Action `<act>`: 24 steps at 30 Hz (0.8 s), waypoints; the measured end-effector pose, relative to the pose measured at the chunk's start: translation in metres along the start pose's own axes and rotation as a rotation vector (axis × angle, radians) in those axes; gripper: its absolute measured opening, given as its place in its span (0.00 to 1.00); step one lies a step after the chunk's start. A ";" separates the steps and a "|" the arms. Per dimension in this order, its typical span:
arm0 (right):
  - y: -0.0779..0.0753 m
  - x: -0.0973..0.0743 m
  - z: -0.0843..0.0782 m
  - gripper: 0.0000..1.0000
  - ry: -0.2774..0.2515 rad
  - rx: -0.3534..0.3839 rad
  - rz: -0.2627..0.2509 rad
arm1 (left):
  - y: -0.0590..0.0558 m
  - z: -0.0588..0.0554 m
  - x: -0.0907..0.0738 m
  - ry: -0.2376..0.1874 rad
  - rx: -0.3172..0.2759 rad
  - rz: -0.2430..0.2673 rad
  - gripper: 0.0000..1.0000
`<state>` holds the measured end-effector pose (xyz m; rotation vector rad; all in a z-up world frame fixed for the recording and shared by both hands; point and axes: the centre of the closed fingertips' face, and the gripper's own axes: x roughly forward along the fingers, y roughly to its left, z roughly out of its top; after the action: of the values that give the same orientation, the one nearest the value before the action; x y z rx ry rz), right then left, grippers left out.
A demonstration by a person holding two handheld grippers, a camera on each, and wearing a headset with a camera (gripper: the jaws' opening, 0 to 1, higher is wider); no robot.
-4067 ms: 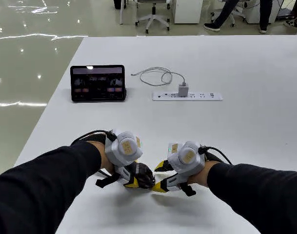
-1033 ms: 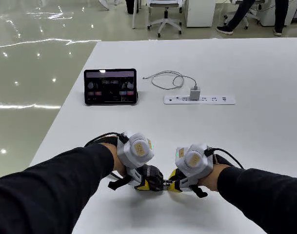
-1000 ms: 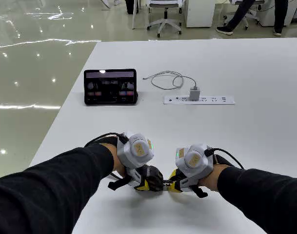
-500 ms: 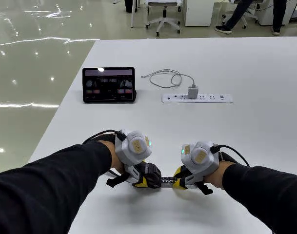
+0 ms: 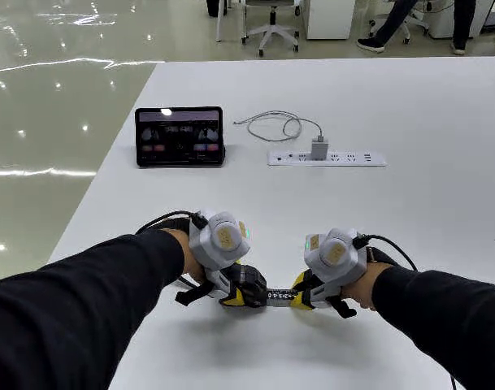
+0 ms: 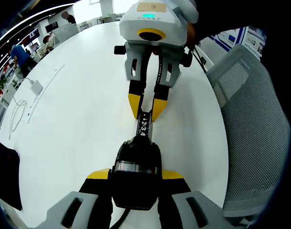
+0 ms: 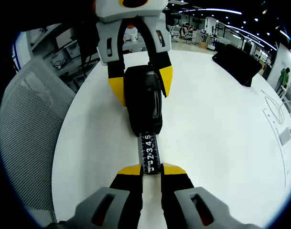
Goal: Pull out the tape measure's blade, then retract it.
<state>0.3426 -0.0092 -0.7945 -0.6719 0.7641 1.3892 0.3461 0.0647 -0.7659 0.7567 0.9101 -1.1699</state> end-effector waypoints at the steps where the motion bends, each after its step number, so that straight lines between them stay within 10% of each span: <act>1: 0.000 0.000 -0.001 0.09 0.001 0.002 0.000 | 0.000 0.000 0.000 -0.001 0.007 0.001 0.32; 24: -0.002 -0.010 -0.012 0.08 0.002 0.030 -0.009 | -0.002 0.001 0.001 0.013 -0.011 -0.011 0.32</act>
<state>0.3435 -0.0252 -0.7934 -0.6530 0.7811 1.3664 0.3447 0.0636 -0.7663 0.7514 0.9320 -1.1701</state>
